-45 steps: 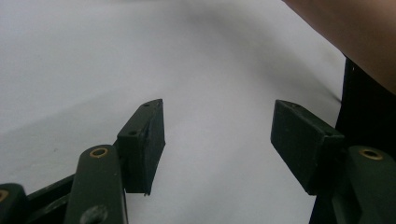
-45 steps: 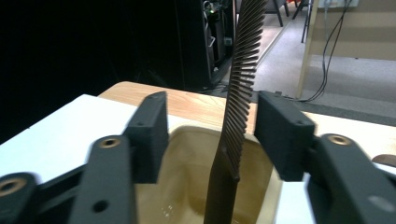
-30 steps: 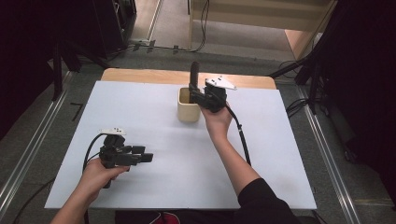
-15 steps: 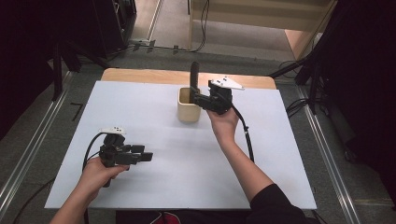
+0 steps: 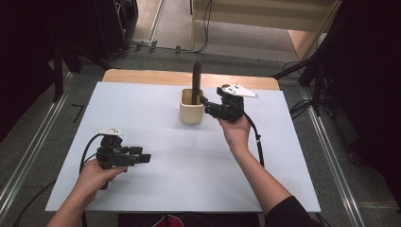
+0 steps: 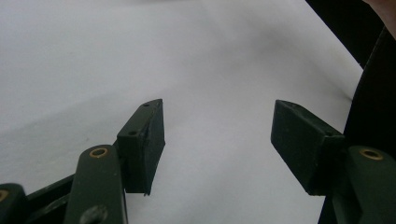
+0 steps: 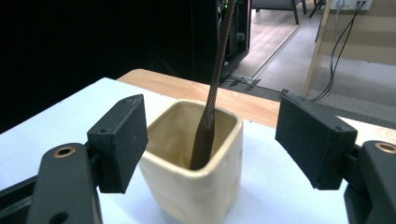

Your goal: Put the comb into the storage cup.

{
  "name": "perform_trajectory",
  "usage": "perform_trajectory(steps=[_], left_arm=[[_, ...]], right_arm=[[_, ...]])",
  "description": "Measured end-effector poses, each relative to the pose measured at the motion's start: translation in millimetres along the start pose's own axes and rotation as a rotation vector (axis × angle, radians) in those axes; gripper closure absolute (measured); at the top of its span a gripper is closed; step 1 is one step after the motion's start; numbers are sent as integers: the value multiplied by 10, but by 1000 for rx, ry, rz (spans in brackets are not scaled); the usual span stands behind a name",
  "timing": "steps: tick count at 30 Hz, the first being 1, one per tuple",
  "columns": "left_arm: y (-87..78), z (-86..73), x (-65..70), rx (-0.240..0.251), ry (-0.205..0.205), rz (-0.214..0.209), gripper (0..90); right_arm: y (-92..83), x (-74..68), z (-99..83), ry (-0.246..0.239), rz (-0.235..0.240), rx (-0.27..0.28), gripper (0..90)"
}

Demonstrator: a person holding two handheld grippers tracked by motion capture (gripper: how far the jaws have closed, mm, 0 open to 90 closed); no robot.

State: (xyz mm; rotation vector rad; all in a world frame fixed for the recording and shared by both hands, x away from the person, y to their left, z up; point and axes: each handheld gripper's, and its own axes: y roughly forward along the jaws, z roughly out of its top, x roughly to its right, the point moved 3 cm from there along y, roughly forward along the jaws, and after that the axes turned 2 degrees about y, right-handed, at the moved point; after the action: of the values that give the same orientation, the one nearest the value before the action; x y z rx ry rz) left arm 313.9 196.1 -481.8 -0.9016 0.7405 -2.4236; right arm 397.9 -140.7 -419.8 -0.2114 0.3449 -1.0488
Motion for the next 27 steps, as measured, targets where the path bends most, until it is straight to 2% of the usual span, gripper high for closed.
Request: perform_trajectory(steps=[6, 16, 27], left_arm=[[9, 7, 1, -1, 3, 2, 361], [2, 9, -8, -2, 7, 1, 360], [-28, 0, -36, 0, 3, 2, 353]], right_arm=[[-160, 31, -79, -39, 14, -13, 234], [-307, 59, -182, -39, 34, -32, 234], [-479, 170, -328, -33, 53, -60, 234]])
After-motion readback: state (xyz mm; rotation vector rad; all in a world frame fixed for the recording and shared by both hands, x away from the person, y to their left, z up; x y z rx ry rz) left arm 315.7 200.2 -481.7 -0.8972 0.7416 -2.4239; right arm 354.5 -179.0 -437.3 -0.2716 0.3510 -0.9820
